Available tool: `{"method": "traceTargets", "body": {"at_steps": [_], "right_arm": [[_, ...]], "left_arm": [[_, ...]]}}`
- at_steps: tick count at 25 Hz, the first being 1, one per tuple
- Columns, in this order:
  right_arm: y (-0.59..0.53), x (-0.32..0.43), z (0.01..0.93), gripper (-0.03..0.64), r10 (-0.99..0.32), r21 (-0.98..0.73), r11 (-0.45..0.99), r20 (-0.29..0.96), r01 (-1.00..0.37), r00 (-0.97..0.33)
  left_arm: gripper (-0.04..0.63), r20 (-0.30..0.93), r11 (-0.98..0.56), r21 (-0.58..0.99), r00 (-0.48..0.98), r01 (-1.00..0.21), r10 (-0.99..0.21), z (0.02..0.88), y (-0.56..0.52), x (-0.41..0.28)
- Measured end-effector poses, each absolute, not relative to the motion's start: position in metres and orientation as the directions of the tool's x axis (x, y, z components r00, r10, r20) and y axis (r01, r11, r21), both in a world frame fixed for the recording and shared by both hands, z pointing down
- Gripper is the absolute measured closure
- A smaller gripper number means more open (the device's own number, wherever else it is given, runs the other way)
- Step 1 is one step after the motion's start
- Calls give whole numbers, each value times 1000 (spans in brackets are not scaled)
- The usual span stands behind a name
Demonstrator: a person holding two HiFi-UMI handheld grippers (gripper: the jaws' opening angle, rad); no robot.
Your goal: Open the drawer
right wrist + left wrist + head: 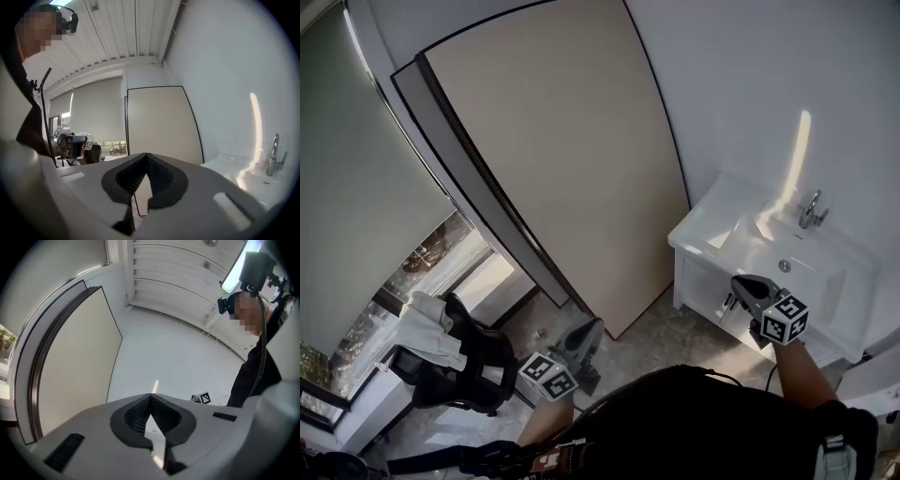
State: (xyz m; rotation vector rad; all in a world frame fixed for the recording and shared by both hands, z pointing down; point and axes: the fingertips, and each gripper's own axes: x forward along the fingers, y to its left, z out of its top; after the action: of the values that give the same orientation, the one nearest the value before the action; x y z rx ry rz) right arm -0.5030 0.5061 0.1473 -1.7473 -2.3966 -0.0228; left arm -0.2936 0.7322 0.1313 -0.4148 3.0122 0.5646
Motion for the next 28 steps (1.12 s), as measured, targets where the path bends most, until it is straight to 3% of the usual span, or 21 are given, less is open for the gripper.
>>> {"method": "traceTargets", "body": {"at_steps": [6,17,28], "right_arm": [[476,-571,151,615,937,-100,332,145,938,-317],[411,-642,152,615,869,-129,488,159,863,-468],[406,-705,120,615,699,-124,715,167,688,-696]], "left_arm": [[604,-75,889,338,-950,-310,-303,135,698,-372],[604,-57,813,343,-875,-470,-481,126,661,-494],[604,-61,647,331,-699,-687,-712,92,691,-630]]}}
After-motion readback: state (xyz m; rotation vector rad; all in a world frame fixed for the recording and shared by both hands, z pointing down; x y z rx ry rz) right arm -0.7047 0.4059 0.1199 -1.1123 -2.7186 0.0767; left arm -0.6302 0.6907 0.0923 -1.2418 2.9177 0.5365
